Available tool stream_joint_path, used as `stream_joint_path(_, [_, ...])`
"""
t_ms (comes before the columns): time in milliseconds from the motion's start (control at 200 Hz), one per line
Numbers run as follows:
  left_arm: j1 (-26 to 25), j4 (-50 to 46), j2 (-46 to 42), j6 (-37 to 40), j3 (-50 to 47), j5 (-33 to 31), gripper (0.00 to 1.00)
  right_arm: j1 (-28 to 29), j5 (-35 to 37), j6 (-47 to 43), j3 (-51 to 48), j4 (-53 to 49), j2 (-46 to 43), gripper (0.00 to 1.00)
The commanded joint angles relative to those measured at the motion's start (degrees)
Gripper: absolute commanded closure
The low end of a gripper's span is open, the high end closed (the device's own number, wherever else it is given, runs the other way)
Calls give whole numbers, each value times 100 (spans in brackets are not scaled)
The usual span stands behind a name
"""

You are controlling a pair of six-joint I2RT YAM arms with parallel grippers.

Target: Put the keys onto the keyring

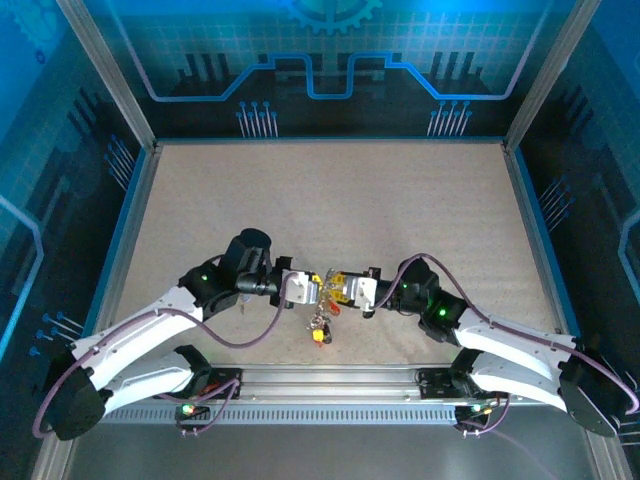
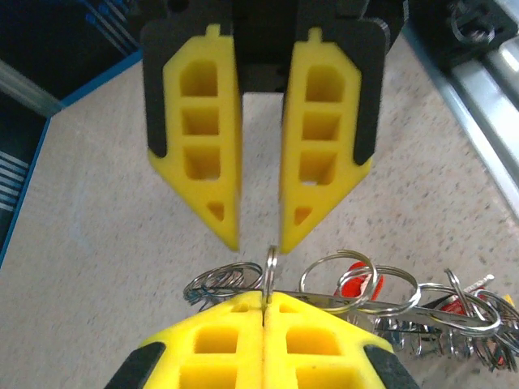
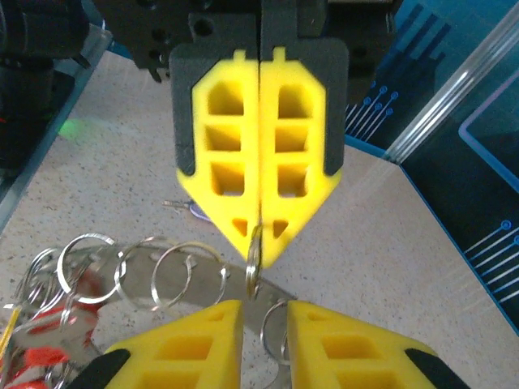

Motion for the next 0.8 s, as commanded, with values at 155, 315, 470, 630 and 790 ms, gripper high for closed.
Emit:
stream_joint_path(155, [-88, -794, 133, 259, 573, -758, 100, 41, 126, 158, 240, 33, 289, 76])
stream_joint_path(315, [-130, -848, 154, 197, 634, -660, 100, 85, 95, 362, 275, 408, 534, 75])
stream_joint_path(470, [-135, -699, 109, 131, 565, -511, 100, 120, 71, 572, 283, 776, 738, 75])
stream_joint_path(630, [-129, -601, 118, 49, 544, -389, 100, 173, -20, 666, 294, 1017, 889, 76])
stream_joint_path(790, [-134, -477, 118, -56, 523, -304, 100, 224, 29, 716, 338, 1056, 1005, 79])
